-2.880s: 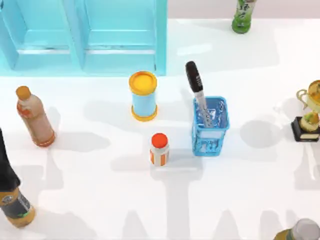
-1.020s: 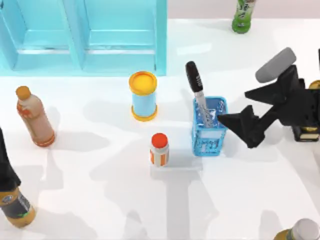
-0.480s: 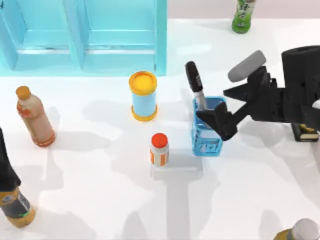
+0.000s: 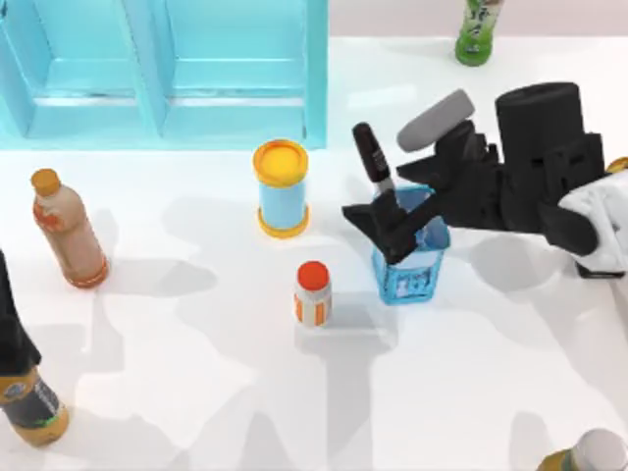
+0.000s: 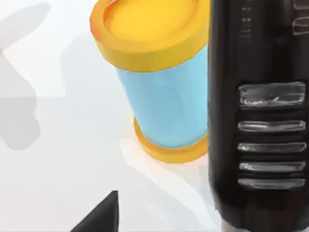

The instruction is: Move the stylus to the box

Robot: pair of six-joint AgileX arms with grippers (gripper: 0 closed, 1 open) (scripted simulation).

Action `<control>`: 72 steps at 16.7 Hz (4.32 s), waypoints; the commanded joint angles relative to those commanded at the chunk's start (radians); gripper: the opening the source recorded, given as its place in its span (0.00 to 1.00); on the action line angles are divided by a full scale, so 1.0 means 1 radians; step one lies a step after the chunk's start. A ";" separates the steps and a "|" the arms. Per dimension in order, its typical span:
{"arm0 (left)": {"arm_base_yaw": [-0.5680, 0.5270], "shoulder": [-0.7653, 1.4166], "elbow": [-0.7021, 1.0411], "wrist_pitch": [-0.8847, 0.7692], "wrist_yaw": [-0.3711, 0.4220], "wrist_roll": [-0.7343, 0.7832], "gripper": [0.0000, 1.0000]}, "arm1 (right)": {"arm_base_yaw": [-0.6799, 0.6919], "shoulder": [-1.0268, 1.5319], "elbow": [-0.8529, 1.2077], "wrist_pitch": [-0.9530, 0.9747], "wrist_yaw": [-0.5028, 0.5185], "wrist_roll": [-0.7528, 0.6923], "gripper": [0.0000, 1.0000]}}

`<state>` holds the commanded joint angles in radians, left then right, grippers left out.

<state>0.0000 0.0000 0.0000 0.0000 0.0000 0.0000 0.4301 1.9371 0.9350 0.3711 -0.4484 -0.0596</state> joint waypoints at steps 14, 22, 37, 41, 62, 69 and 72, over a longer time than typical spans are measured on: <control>0.000 0.000 0.000 0.000 0.000 0.000 1.00 | 0.000 0.000 0.000 0.000 0.000 0.000 0.10; 0.000 0.000 0.000 0.000 0.000 0.000 1.00 | 0.000 0.000 0.000 0.000 0.000 0.000 0.00; 0.000 0.000 0.000 0.000 0.000 0.000 1.00 | -0.324 -0.247 0.253 -0.628 -0.252 -0.249 0.00; 0.000 0.000 0.000 0.000 0.000 0.000 1.00 | -0.419 -0.339 0.313 -0.795 -0.323 -0.327 0.00; 0.000 0.000 0.000 0.000 0.000 0.000 1.00 | -0.959 -0.586 0.377 -1.339 -0.003 -0.571 0.00; 0.000 0.000 0.000 0.000 0.000 0.000 1.00 | -0.972 -0.597 0.375 -1.402 0.008 -0.622 0.00; 0.000 0.000 0.000 0.000 0.000 0.000 1.00 | -0.964 -0.596 0.346 -1.369 0.012 -0.614 0.00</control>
<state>0.0000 0.0000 0.0000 0.0000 0.0000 0.0000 -0.5334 1.3411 1.2810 -0.9984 -0.4361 -0.6740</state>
